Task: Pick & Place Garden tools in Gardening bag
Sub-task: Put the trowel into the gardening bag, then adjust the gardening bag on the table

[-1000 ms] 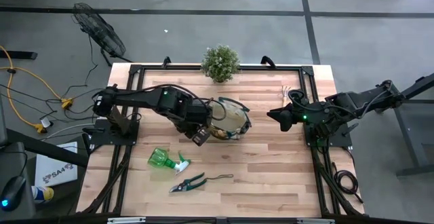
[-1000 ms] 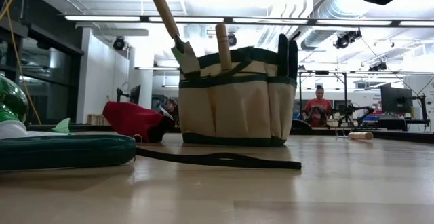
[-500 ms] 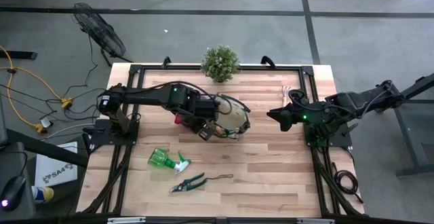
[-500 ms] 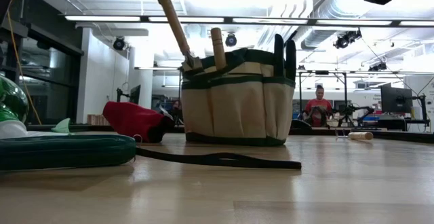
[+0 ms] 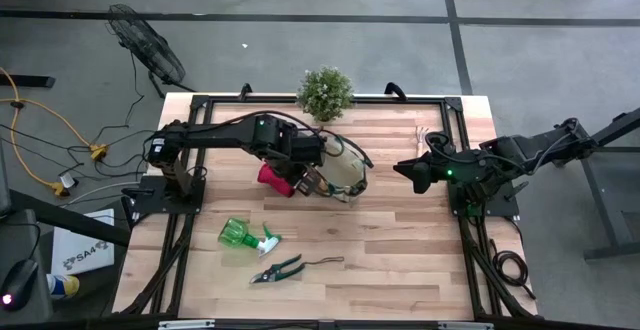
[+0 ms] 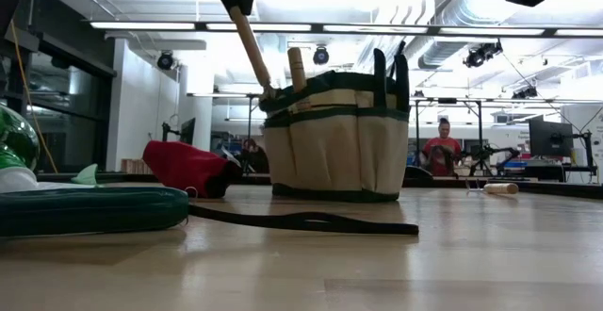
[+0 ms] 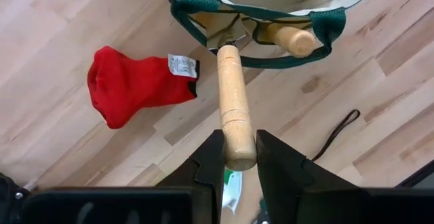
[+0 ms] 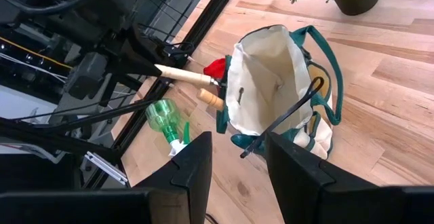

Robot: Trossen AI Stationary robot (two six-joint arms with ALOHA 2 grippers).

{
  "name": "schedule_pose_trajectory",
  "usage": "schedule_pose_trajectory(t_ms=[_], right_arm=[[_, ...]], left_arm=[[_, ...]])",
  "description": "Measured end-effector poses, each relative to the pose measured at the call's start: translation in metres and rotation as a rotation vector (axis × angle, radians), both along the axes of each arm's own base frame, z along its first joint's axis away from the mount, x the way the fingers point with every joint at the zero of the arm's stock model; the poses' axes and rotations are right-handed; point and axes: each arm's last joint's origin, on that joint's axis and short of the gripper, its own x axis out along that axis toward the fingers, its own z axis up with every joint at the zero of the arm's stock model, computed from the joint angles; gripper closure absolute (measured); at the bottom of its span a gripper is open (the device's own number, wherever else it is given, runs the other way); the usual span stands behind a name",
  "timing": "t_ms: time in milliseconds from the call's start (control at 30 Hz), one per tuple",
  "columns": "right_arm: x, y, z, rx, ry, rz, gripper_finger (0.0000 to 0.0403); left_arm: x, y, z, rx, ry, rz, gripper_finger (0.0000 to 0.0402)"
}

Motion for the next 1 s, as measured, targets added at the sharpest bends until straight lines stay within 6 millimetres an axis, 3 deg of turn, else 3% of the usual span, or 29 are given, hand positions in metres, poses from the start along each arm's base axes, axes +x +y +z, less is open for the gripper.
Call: schedule_pose_trajectory(t_ms=[267,833,1000], right_arm=[[0.000,0.000,0.000,0.000,0.000,0.000,0.0274],[0.000,0.000,0.000,0.000,0.000,0.000,0.0274],[0.000,0.000,0.000,0.000,0.000,0.000,0.0274]], left_arm=[[0.001,0.002,0.000,0.057,-0.007,-0.020,0.0307],[0.001,0.016,0.002,0.197,-0.010,0.017,0.0305],[-0.003,0.001,0.006,0.262,-0.012,-0.064,0.0305]])
